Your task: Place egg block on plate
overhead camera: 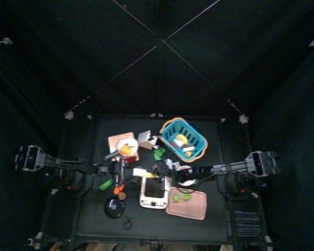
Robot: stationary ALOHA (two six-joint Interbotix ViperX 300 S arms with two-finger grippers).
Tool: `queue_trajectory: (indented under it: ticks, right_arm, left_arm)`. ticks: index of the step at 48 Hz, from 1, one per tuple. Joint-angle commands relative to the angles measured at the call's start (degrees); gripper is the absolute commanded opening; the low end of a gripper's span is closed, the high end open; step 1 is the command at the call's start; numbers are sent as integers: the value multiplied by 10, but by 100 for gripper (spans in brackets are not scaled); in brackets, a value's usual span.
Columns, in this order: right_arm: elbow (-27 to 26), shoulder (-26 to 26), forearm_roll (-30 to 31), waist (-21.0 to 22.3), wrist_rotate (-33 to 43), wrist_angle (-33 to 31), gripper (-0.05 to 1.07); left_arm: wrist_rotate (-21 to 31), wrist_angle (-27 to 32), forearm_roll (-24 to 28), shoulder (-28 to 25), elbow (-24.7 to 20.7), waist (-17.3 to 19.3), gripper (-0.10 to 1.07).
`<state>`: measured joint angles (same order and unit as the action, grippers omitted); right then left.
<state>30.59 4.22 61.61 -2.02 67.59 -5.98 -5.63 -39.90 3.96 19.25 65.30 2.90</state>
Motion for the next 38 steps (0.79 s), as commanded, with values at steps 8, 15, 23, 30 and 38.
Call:
queue_trajectory:
  ticks: [8,15,23,30,38]
  right_arm:
    - [44,58,-155,-33,0,-14,62]
    - [92,90,-311,-62,1,-54,62]
    - [127,131,-454,-98,2,-116,62]
    - [136,153,-542,-144,4,-165,62]
    - [133,154,-573,-186,98,-230,62]
  left_arm:
    - [-1,-4,1,0,-6,2,57]
    - [0,-3,2,0,-4,1,57]
    - [0,-3,0,0,0,-4,57]
    - [2,-3,0,0,7,-4,57]
    - [1,-3,-1,4,1,-5,57]
